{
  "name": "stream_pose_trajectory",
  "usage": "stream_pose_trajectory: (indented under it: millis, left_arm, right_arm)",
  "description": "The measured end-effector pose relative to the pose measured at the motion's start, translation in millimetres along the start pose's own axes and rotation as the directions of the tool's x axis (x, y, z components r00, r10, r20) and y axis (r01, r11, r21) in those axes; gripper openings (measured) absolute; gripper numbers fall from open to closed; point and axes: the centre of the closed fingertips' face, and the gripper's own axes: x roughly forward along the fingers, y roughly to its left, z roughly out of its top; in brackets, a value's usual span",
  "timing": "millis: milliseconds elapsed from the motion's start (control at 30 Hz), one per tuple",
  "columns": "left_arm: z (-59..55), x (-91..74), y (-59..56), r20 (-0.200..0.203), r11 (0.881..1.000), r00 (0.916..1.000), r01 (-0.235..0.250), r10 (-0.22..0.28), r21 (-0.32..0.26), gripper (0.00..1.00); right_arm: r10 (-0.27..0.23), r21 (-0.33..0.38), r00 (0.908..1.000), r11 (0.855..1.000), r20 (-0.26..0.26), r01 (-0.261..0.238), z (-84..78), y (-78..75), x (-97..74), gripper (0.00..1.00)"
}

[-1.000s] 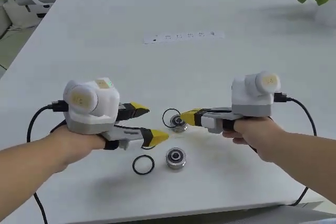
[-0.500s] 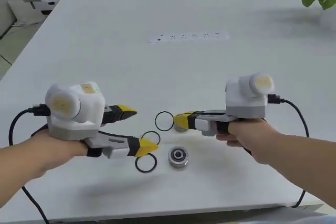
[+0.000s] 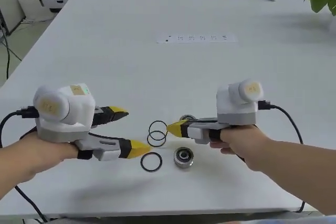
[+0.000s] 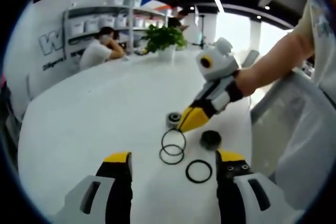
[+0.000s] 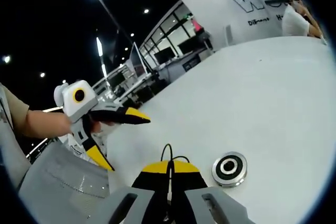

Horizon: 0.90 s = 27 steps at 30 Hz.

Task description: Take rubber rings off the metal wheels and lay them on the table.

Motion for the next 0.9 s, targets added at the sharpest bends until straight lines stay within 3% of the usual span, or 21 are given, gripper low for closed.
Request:
stream_pose_trajectory:
  millis: [300, 700, 800, 900]
  left_arm:
    - [-4.2, -4.2, 3.1, -0.002, 1.0, 0.9999, -0.014, 0.014, -0.013, 0.66]
    - [-9.7, -7.5, 6.8, -0.009, 0.999, 0.9995, -0.03, 0.03, -0.032, 0.65]
    - [-10.7, -8.2, 6.9, -0.011, 0.999, 0.9994, -0.032, 0.032, -0.035, 0.65]
    - [-11.0, -9.2, 6.2, -0.013, 0.999, 0.9994, -0.033, 0.033, -0.036, 0.65]
  right_arm:
    - [-0.018, 0.01, 0.9992, 1.0, -0.036, 0.018, -9.4, -2.4, 10.4, 0.0]
    - [-0.072, -0.013, 0.9957, 0.997, -0.057, 0.072, -14.1, -12.5, 10.2, 0.0]
    - [-0.077, -0.007, 0.9956, 0.997, -0.054, 0.076, -14.2, -12.5, 11.1, 0.08]
    - [-0.071, -0.028, 0.9957, 0.997, -0.06, 0.07, -14.2, -9.3, 11.9, 0.09]
